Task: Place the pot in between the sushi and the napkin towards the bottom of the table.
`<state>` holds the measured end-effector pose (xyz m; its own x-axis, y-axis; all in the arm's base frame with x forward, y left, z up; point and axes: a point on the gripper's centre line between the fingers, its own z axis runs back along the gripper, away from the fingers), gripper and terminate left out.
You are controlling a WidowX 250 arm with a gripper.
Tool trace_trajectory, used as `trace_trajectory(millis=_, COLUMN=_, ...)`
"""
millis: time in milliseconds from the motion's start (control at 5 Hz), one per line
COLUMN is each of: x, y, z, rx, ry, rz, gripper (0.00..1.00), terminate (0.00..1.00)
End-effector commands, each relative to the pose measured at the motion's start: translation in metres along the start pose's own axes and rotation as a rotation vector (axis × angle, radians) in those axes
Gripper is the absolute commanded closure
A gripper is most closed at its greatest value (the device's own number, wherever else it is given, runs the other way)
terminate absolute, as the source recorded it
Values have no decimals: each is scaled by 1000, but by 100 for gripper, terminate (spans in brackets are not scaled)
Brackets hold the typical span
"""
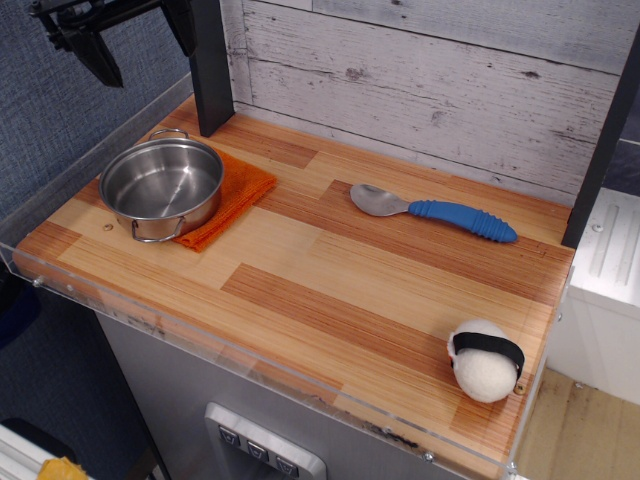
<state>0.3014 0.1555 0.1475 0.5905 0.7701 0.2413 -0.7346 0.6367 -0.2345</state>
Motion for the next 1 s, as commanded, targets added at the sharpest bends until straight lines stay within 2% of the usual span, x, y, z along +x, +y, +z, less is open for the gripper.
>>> trace_trajectory(millis=0, x=0, y=0, z=0, rx=0, ry=0, rz=0, gripper=0, terminate=0)
trace_trajectory(millis=600, x=-12, y=-22, z=-43, rx=39, ry=21, rz=-78, gripper=0, terminate=0)
trace_trajectory(millis=800, x=-14, y=-23, z=-65, rx=92, ry=24, rz=-85, gripper=0, terminate=0)
